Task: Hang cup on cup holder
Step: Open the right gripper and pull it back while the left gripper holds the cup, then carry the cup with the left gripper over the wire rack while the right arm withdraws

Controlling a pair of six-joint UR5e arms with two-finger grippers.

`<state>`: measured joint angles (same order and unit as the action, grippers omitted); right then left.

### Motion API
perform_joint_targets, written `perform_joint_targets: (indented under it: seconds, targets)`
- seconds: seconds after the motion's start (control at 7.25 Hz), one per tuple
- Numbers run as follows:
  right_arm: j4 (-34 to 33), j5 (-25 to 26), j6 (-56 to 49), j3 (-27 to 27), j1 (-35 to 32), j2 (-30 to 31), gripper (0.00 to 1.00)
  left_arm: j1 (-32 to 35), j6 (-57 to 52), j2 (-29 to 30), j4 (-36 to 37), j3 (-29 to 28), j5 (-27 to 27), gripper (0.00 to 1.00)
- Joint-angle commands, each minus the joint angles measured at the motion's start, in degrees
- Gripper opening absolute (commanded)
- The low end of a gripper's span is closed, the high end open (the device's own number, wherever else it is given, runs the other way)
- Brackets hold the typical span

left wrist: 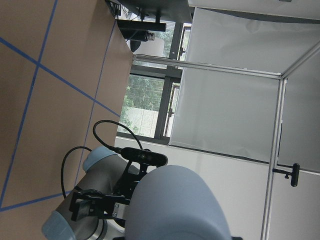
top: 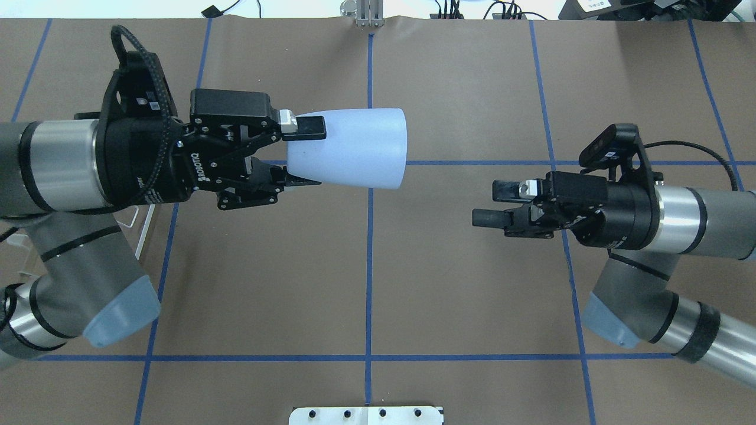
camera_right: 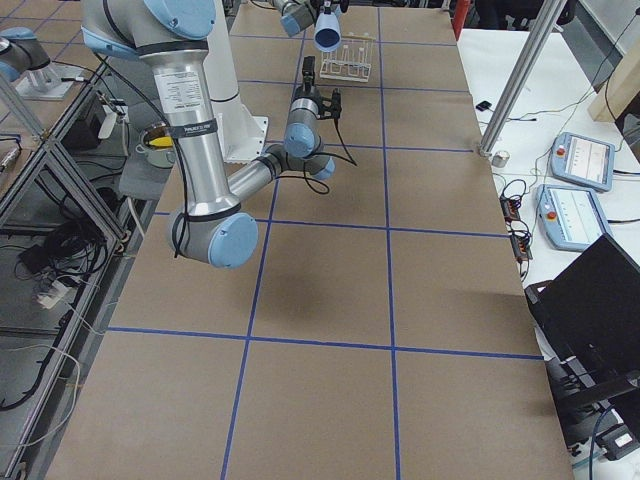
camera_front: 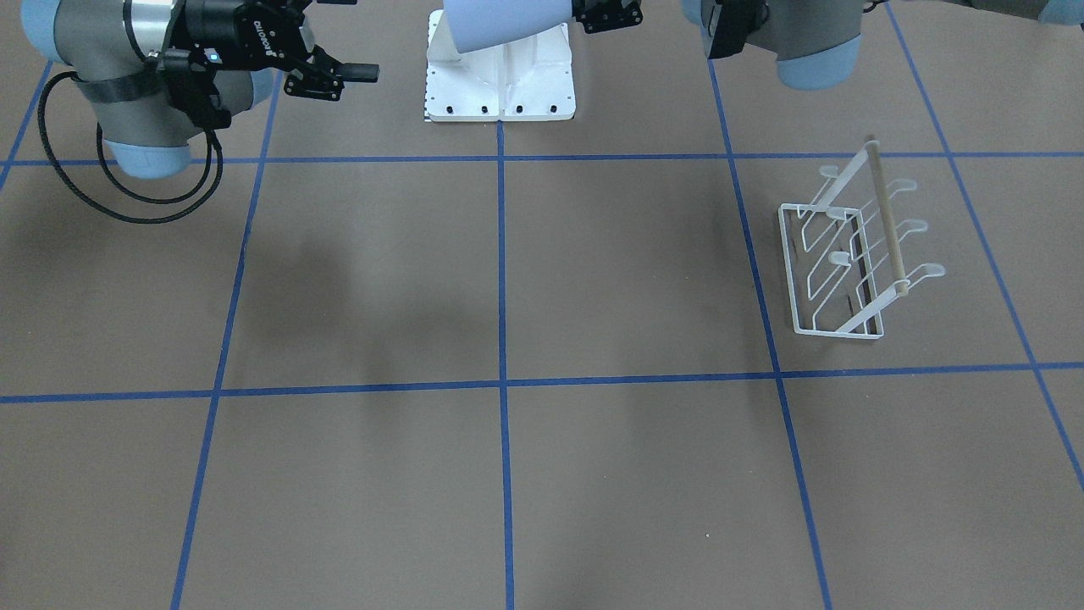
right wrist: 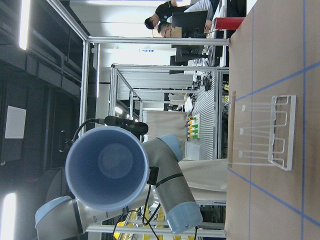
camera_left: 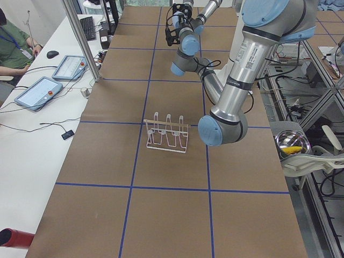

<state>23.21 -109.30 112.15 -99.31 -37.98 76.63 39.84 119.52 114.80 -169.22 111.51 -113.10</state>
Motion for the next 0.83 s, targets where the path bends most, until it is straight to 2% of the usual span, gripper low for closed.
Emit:
perform_joint_targets:
  seconds: [0.0,0.14,0.41,0.69]
  targets:
    - [-5.9,-5.9,-2.9,5.9,-12.4,0.6,1.00,7.9,-10.7,-1.9,8.8,-1.0,-10.0,0.00]
    - [-12.5,-9.0,-14.6,8.4,-17.1,0.5,1.00,10.8,-14.8,-2.3,13.3,-0.9,-10.6,0.00]
    - [-33.6,-10.0,-30.8,8.4,-24.6,0.6,1.00,19.4,-23.0,-3.5,24.2,0.8,-14.3,0.00]
    - [-51.9,-10.5,-47.6,8.6,-30.2,3.1,1.00,23.8,-37.6,-7.3,34.6,2.3,-15.5,0.00]
